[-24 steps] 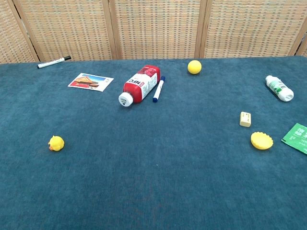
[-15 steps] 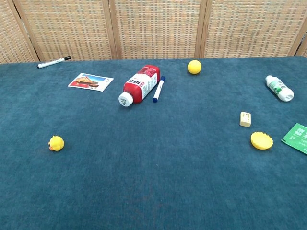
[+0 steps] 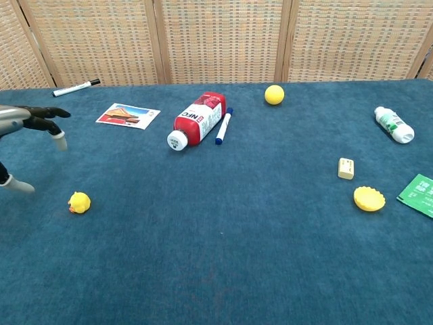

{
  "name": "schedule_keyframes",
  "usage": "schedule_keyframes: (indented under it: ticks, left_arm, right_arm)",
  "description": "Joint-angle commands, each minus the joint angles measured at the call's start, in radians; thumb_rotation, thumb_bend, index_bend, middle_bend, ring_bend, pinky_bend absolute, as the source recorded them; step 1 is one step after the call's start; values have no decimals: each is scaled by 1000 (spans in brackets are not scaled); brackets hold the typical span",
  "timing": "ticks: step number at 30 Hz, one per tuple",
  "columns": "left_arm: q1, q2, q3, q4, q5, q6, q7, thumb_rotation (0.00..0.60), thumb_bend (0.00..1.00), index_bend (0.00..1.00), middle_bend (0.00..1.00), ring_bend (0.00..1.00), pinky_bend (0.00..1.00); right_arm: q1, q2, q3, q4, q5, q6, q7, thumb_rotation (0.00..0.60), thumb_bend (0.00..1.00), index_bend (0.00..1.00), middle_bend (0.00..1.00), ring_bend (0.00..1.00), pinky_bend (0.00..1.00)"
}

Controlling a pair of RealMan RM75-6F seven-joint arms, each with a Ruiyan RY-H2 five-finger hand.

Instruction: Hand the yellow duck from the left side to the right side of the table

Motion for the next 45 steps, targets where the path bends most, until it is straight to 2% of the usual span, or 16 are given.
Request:
schedule_keyframes:
  ticks: [1,8,23,30,35,39,45]
  left_arm:
    - [-48,-64,1,68,1,-65,15,600,142,391,0,0,0]
    - [-72,-121,-8,117,-11,-86,50,600,156,405,0,0,0]
    - [-90,-154,0,116,-74,-126,145,600,234,484,0,0,0]
    - [-95,-159,0,110,-108,-130,188,600,273,575,0,0,0]
    - [-97,-157,-1,105,-122,-130,201,600,303,600,0,0,0]
    - [-96,-148,-16,82,-116,-109,177,600,311,608,0,0,0]
    - [-131,-109,-63,2,-44,-81,124,600,313,608,0,0,0]
  right_arm:
    - [3,-2,1,4,6,-8,0,600,0,0,0,0,0]
    - [7,-5,6,14,19,-20,3,600,0,0,0,0,0]
    - [7,-3,11,20,30,-25,16,600,0,0,0,0,0]
    - [6,-1,13,20,34,-25,25,600,0,0,0,0,0]
    - [6,0,13,20,34,-27,29,600,0,0,0,0,0]
    - [7,1,13,20,34,-27,30,600,0,0,0,0,0]
    - [8,1,14,19,36,-31,31,600,0,0,0,0,0]
